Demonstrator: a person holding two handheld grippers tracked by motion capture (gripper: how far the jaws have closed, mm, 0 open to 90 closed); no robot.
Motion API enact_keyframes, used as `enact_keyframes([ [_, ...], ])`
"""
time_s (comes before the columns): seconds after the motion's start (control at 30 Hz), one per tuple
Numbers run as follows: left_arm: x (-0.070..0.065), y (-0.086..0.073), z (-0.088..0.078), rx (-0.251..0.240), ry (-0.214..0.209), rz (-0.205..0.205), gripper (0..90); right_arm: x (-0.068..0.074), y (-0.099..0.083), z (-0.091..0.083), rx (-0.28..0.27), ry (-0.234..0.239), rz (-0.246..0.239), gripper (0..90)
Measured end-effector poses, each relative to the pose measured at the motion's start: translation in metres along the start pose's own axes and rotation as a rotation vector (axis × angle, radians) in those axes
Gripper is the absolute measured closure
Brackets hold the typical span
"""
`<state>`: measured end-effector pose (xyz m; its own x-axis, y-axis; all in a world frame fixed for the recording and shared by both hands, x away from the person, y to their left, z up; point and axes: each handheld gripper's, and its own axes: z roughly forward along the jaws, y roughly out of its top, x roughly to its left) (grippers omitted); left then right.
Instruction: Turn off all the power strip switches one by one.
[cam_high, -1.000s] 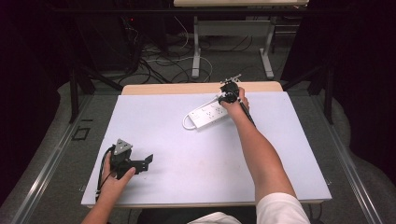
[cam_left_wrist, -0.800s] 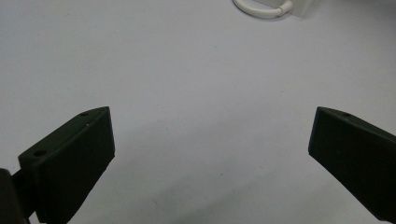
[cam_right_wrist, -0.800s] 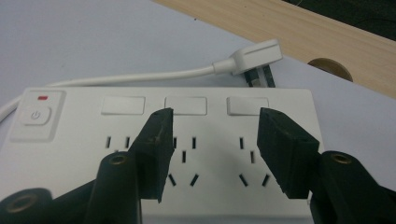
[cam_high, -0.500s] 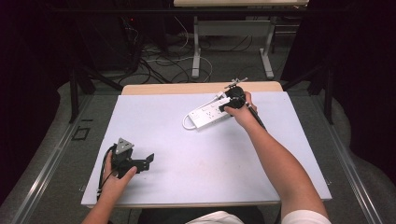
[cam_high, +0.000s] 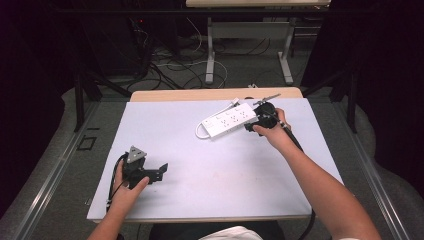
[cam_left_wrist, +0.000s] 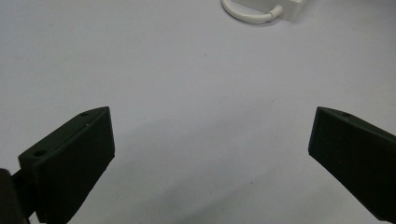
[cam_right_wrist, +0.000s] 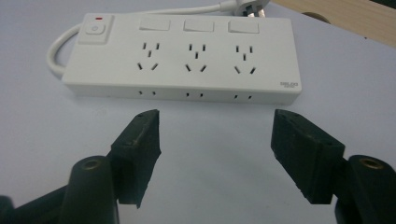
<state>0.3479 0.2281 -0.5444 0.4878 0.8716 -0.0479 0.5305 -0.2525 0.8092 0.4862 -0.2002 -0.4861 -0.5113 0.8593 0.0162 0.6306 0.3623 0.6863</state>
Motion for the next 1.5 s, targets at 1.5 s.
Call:
enact_keyframes([
  [1.5,0.008,0.002,-0.003,0.001,-0.007,-0.028,0.2,-0.012,-0.18,-0.09,-0.157,-0.002,0.089,0.0],
])
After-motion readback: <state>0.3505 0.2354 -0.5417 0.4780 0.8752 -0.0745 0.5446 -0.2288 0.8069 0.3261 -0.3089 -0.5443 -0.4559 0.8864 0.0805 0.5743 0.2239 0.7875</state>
